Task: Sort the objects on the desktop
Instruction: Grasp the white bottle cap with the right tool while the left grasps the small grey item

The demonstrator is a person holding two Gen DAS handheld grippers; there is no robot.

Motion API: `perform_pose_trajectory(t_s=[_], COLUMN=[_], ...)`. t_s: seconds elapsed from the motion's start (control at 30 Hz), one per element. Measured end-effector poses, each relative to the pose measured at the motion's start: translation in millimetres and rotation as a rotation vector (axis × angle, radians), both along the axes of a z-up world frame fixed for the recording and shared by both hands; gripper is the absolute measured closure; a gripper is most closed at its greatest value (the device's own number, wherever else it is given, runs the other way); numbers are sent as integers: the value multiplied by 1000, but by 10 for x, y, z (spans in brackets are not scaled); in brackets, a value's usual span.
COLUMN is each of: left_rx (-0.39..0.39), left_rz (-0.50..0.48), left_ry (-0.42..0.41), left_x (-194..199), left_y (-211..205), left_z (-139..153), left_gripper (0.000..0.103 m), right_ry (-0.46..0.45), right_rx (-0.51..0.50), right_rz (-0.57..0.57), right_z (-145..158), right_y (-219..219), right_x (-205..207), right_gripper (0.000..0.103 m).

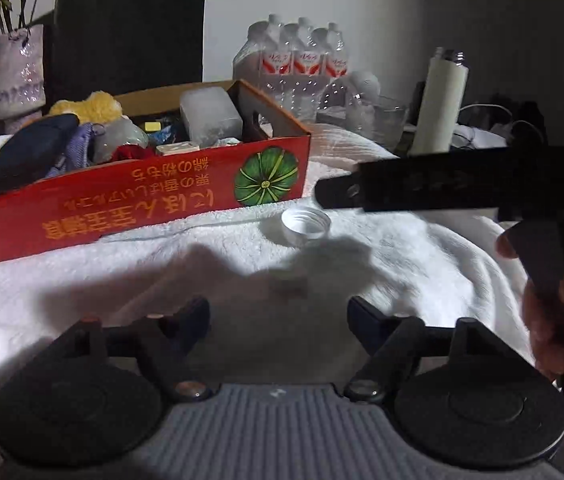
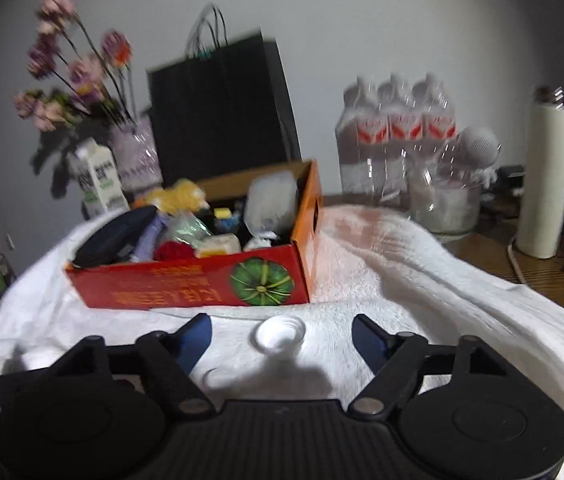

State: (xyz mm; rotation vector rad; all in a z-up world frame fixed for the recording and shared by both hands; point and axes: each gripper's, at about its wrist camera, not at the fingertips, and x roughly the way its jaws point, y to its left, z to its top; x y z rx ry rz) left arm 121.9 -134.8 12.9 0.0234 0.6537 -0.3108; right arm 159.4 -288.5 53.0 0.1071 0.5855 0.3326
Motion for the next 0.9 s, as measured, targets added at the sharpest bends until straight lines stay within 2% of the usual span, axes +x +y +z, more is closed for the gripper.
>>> perform_pose_trajectory(t_s=[0.07,0.17,0.2,0.23,0.27,0.37,0.57,0.73,0.9], left_rx=[-13,-27,-27,-21,-8,16,-65,-69,-56], left_rz=[-10,-24,-19,-10,0,14,59,126,221], left_ry=[6,10,17,28,27,-5,-11,-13,-72], left_x=[110,216,255,288,310,280,182,-51,-495], left_y=[-37,-88,-104,-129,-149,-152,35,253,548], left_z=[-8,-6,-25,-42,-65,-88,-47,136,397], left_gripper=[34,37,46,60,62,74,74,74,74], right_ry=[61,115,122,125,127,126,93,75,-1], right_rx=[-30,-34,-26,-27,-37,-21,-30,-57,-92], right_rz=[8,41,47,47,45,35,12,33,97], right_z=[-116,-245,-270,-301,-327,-347,-316,-313,-192], right_y=[84,169,184,201,216,192,135,200,376], right_x=[273,456,467,477,471,457,362,229,-51], right_gripper=[38,43,48,54,64,64,64,65,65])
